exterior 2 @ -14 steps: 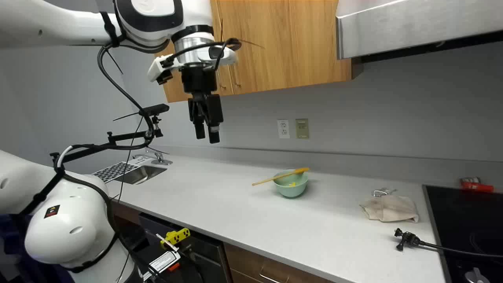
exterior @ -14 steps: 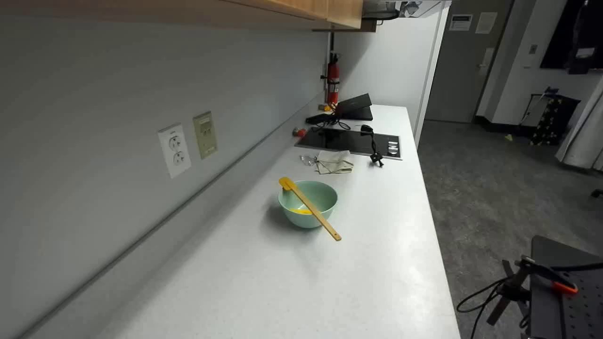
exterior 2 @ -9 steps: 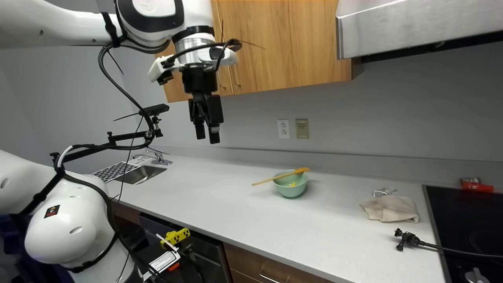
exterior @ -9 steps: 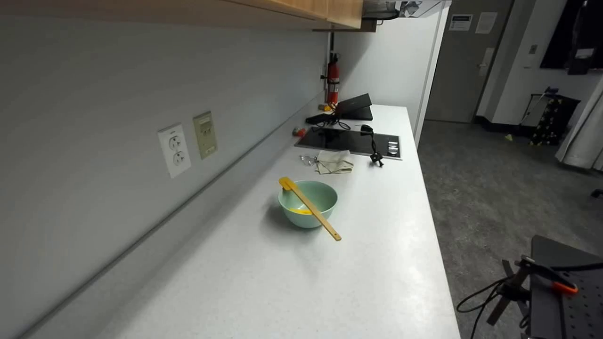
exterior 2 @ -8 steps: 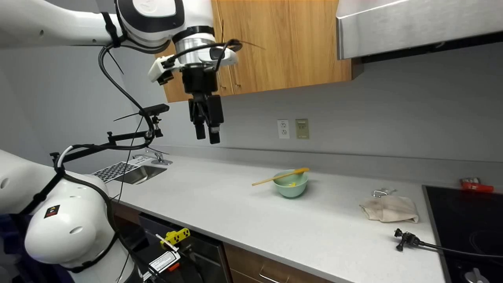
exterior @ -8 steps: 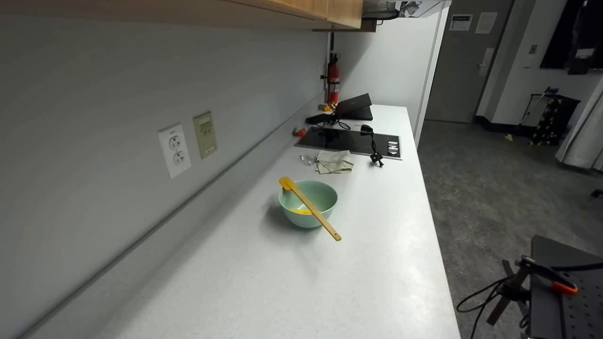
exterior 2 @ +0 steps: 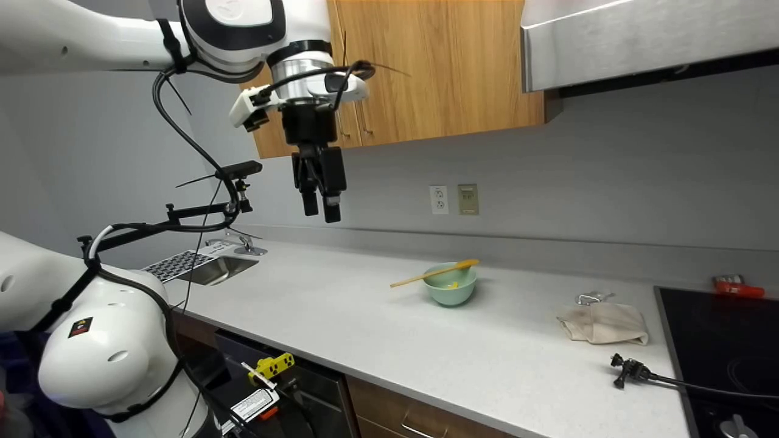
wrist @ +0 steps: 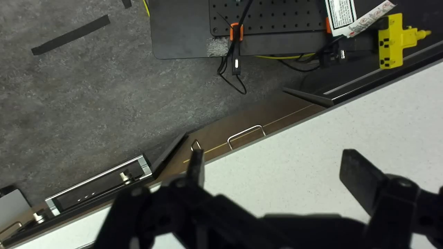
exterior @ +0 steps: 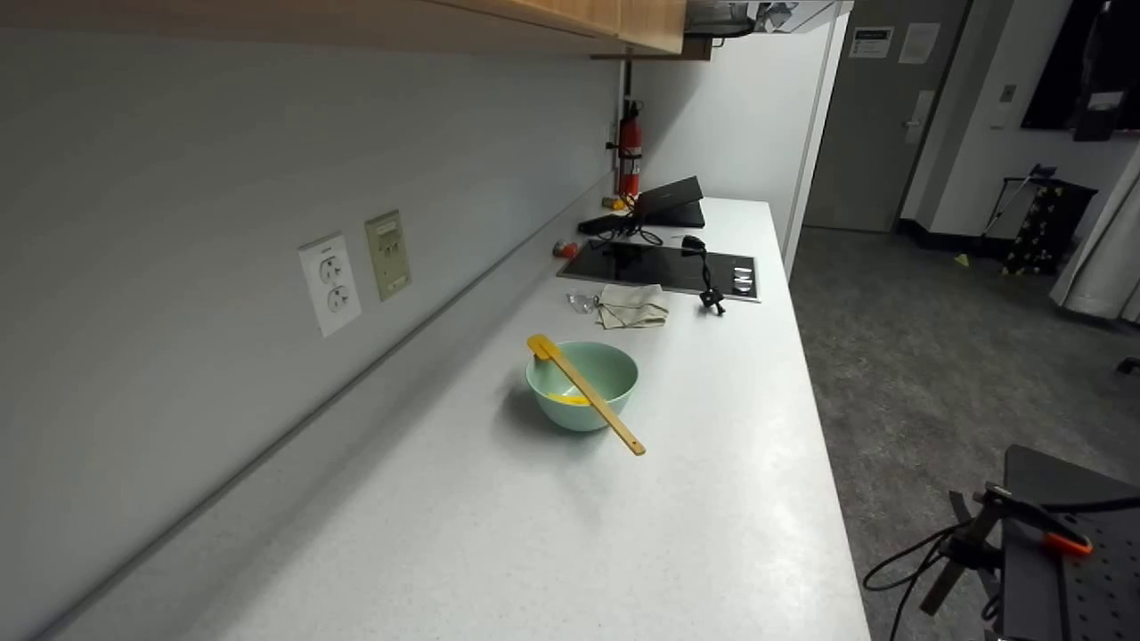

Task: Stir the contents in the green bow using the spatula

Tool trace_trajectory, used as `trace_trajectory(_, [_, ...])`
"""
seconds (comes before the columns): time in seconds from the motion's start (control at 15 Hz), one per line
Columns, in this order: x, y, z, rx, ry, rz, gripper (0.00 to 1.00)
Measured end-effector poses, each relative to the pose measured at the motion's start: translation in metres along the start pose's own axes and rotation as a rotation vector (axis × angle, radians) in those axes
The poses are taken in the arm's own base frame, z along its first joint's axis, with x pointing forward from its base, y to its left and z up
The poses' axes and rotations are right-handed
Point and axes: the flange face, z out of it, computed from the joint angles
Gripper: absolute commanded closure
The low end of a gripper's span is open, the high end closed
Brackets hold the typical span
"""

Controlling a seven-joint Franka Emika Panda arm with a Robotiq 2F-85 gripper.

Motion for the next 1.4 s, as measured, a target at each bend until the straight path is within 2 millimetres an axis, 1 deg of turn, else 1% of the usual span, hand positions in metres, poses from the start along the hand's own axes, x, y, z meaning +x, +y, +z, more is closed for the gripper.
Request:
trace_trajectory(0.53, [0.001,0.000,0.001,0.000,-0.003,-0.001,0.00])
trace_trajectory(0.8, [0.005,-0.002,0.006,-0.001,-0.006,-0.007,0.00])
trace_trajectory(0.93, [0.012,-0.006,0.014,-0.002,0.002,-0.018,0.00])
trace_trajectory(1.13, [0.027,-0.013,0.030,0.004,0.018,-0.037,0.00])
trace_trajectory(1.4, [0.056,-0.031,0.052,0.013,0.063,-0.062,0.00])
